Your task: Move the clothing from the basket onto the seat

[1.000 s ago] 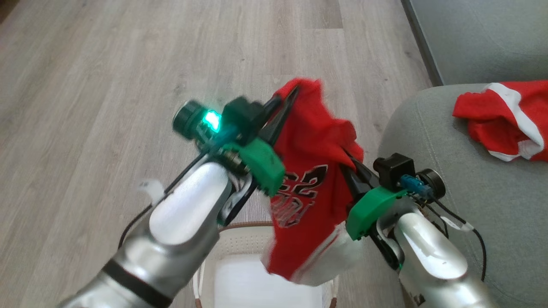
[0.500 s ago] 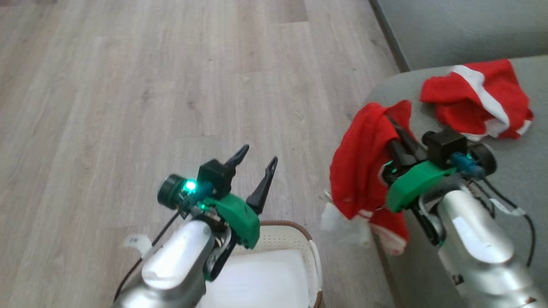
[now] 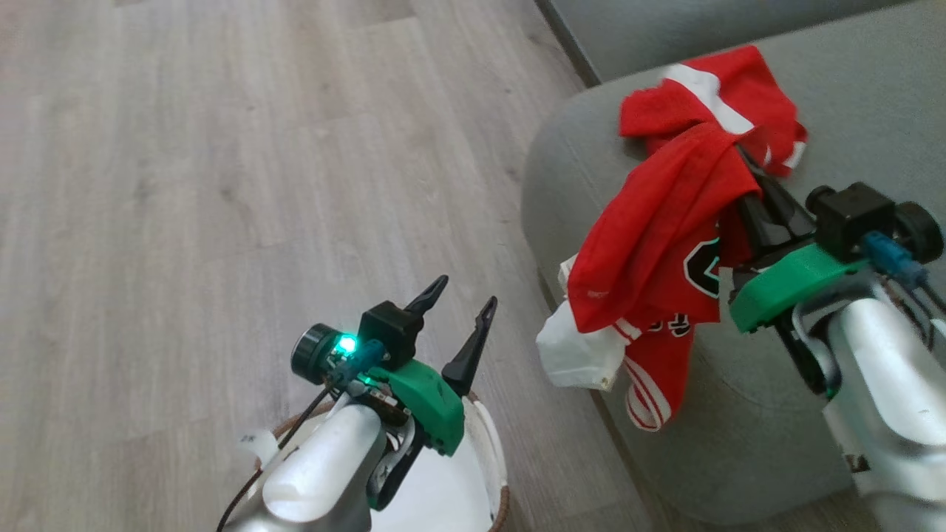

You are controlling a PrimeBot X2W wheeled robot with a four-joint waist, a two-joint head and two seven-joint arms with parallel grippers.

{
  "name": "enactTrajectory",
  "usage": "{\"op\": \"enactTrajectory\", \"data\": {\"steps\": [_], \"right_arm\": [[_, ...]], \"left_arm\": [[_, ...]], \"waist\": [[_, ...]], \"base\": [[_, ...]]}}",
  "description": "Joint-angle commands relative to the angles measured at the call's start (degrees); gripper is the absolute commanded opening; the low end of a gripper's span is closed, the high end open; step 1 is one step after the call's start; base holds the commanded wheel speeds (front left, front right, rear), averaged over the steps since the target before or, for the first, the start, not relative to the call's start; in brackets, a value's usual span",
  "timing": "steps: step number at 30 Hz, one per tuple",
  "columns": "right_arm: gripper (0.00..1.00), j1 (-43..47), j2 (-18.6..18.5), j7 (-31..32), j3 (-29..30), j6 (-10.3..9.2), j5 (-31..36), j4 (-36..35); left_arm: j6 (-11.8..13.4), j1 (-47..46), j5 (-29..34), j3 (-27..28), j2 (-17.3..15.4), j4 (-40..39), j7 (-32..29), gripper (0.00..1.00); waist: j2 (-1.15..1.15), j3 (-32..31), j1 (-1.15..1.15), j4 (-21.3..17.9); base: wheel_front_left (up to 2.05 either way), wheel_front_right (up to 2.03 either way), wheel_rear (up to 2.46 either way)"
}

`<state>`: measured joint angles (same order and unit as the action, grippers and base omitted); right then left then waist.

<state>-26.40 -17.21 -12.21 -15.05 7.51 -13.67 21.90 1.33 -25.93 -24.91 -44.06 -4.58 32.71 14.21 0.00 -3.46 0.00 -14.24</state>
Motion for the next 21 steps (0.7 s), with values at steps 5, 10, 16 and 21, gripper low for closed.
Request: {"op": "enactTrajectory", "data": {"steps": [5,10,16,21], "right_arm": [[0.00,-0.6,-2.6,2.4,-0.3,-0.02,-1.9,-6.1],[0.00,-1.1,-3.9,4.7,-1.1,-0.02,-4.0,-8.4],[0.00,-8.0,-7.9,6.8,-0.9,-0.02,-7.1,-8.4],[0.00,-16.3,-12.4,7.8,-0.1,-0.02,-8.3,-6.4]], "left_arm": [[-0.6,-1.7,1.9,2.9,0.2,-2.4,0.8,1.00],[-1.1,-1.7,3.3,3.5,0.8,-2.8,0.8,1.00],[-1.3,-1.4,4.4,5.1,1.0,-3.8,0.8,1.00],[-1.6,-2.4,6.3,5.8,0.5,-5.3,0.8,1.00]], "waist": [[0.00,2.6,0.00,-3.8],[0.00,4.3,0.00,-4.7],[0.00,6.6,0.00,-4.0],[0.00,10.8,0.00,-1.9]], "base": [[0.00,0.00,0.00],[0.00,0.00,0.00],[0.00,0.00,0.00],[0.00,0.00,0.00]]}}
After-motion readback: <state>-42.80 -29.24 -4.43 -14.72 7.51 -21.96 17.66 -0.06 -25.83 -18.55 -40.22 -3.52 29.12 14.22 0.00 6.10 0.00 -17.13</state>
